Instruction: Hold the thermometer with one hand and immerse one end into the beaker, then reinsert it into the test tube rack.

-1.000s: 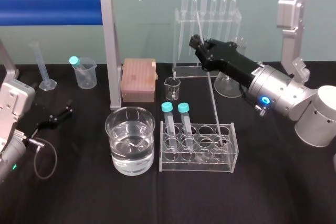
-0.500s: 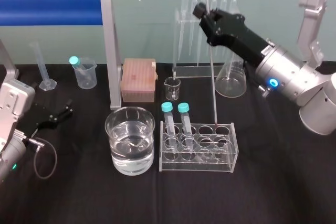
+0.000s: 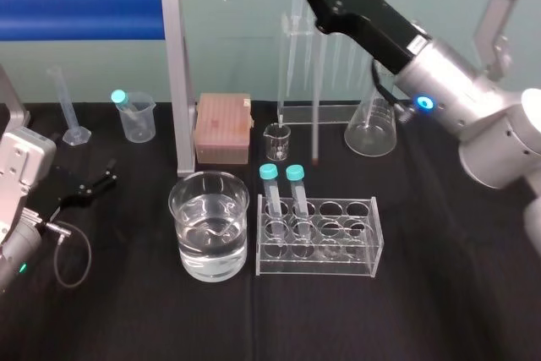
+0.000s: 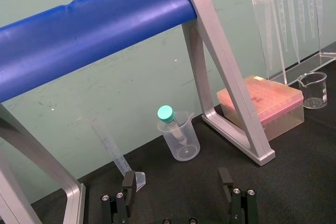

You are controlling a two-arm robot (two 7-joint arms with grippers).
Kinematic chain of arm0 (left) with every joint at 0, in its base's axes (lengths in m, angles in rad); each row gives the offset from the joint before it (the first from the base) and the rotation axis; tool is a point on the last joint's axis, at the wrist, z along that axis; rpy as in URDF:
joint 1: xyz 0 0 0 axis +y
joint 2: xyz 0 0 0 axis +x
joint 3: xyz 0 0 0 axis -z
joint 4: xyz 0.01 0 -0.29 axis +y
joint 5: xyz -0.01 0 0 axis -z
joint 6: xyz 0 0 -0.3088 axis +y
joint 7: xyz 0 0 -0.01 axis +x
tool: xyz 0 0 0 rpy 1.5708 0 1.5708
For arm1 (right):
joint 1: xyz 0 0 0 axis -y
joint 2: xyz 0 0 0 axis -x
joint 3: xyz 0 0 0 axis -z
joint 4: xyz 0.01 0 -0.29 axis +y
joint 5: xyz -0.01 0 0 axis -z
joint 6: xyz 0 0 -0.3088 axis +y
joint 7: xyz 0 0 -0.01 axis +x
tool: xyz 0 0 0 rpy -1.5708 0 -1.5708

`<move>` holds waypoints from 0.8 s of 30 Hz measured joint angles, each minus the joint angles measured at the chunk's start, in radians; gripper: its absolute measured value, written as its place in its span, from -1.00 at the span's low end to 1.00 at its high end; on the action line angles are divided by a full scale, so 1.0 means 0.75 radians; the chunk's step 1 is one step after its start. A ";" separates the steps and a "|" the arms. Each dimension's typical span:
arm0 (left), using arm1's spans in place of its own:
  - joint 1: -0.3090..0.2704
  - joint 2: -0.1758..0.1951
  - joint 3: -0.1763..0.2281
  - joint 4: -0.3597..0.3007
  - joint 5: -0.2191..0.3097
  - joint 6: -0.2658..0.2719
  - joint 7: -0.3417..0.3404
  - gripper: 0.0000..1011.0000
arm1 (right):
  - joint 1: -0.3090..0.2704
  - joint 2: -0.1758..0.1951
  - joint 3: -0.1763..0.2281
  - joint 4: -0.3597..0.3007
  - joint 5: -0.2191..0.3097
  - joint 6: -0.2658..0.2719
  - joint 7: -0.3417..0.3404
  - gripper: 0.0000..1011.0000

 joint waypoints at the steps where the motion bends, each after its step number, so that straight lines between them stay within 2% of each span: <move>1: 0.000 0.000 0.000 0.000 0.000 0.000 0.000 0.99 | 0.015 -0.011 -0.012 0.013 0.006 -0.006 0.017 -0.89; 11: 0.000 0.000 0.000 0.000 0.000 0.000 0.000 0.99 | 0.096 -0.068 -0.092 0.073 0.055 -0.022 0.116 -0.89; 24: 0.000 0.000 0.000 0.000 0.000 0.000 0.000 0.99 | 0.154 -0.119 -0.194 0.122 0.110 -0.024 0.207 -0.89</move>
